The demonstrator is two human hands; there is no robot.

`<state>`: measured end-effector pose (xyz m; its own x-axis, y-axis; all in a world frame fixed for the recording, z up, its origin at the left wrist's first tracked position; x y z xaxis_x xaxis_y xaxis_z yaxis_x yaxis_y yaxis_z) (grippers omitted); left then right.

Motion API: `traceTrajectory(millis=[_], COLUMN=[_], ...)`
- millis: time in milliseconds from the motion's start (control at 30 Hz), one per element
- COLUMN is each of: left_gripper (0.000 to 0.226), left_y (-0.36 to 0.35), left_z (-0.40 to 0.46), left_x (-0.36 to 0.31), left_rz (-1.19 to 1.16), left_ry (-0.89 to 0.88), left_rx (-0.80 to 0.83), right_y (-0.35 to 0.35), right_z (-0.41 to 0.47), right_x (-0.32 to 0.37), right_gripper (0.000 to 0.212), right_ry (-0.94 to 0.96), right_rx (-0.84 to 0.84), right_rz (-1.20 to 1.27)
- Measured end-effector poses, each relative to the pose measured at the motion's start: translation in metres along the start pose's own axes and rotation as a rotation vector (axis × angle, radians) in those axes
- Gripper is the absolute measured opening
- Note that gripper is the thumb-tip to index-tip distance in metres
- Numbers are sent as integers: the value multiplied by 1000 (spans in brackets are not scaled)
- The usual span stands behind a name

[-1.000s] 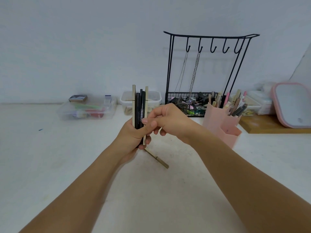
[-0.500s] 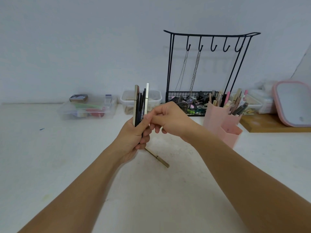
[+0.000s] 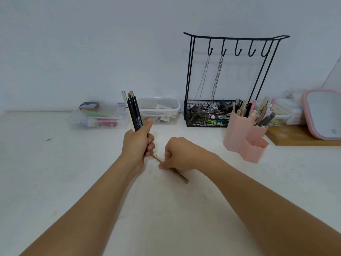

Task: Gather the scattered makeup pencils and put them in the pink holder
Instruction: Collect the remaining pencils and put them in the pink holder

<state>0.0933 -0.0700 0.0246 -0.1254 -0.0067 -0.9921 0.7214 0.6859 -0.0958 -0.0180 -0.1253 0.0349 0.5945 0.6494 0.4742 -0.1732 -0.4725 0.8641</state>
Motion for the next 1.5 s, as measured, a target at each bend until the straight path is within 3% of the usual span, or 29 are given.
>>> traceTrajectory(millis=[167,267,400,467,667,867,967,1067,1167,1367,1500], left_gripper=[37,44,61,68,71,28,20,28,29,23,33], left_y=[-5,-14,-29,-36,-55,-56,-58,-56,-57,-55,-56], left_z=[-2,-7,-15,-19,-29,-33,-34,-30,-28,-27,-27], left_x=[8,11,12,14,11,11,15,18,16,5,6], left_rz=[44,41,2,-45,-42,54,102,152,230,485,540], left_ry=[40,67,101,116,58,-4,19,-3,-77,-263,-291], left_rx=[37,103,202,236,388,481,506,470,405,170,173], right_y=[14,37,77,85,73,70,72,77,82,83,79], right_z=[-4,-4,-13,-17,-11,-10,-11,-10,-13,-28,-33], right_x=[-10,-25,-12,-3,5,4,2,0,9,28,37], right_gripper=[29,25,16,13,19,22,25,52,75,53,35], right_ry=[-47,-74,149,214,246,238,230,211,323,483,508], right_rx=[45,14,-37,-54,-106,-165,-204,-297,-365,-562,-648], right_rz=[-38,348,850,928,859,866,827,801,854,664,487])
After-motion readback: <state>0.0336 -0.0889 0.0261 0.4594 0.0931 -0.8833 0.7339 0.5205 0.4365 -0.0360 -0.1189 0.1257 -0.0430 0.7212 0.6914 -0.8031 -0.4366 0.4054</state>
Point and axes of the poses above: each hand's wrist, its own z-axis towards the middle knuckle, its own y-axis out of the back of the hand, x = y × z, the point moved 9 cm from there along z, towards the middle knuckle, and after that the axes turned 9 degrees about z, right-handed, at the moved point
